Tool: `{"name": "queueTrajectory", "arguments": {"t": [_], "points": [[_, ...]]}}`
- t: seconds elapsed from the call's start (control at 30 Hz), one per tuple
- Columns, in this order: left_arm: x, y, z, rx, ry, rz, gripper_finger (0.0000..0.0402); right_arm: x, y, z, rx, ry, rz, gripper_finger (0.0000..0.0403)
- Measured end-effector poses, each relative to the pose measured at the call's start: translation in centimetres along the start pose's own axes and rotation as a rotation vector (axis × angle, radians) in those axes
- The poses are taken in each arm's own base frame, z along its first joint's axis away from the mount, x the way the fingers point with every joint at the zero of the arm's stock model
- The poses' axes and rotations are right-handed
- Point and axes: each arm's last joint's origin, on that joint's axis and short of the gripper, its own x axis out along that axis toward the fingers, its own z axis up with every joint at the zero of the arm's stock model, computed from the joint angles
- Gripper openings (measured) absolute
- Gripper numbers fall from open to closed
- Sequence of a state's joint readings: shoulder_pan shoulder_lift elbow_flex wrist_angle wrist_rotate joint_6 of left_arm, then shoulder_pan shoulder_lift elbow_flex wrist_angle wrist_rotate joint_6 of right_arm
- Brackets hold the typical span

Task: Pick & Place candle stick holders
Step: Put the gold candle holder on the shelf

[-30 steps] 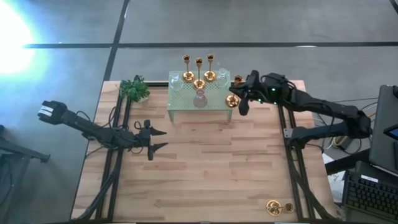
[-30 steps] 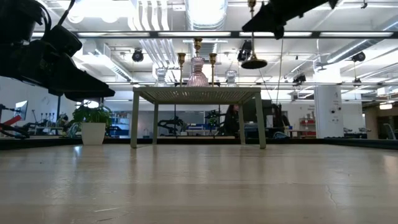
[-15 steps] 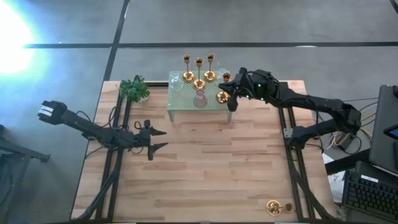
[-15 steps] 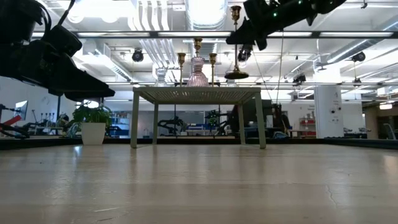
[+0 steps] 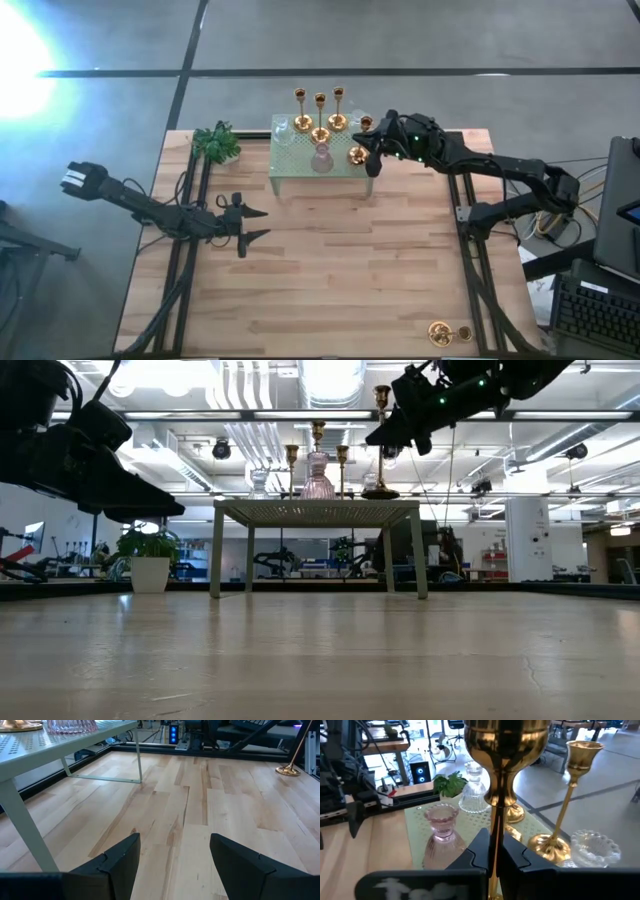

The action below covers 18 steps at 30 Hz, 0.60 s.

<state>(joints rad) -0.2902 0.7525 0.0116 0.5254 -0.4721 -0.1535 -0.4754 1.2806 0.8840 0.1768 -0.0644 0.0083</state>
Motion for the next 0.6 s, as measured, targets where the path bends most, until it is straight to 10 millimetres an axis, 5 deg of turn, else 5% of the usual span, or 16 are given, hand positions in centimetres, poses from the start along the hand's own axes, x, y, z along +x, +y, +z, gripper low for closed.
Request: {"name": "queueTrajectory", "arguments": {"t": [0.3, 0.6], "points": [[0.0, 0.0, 0.0, 0.002, 0.003, 0.0, 0.0246, 1.9, -0.1, -0.9, 0.019, 0.049, 0.049, 0.0008], [0.0, 0.0, 0.0, 0.002, 0.003, 0.0, 0.0245, 1.6, -0.6, -0.5, 0.017, 0.024, 0.028, 0.0008]]}}
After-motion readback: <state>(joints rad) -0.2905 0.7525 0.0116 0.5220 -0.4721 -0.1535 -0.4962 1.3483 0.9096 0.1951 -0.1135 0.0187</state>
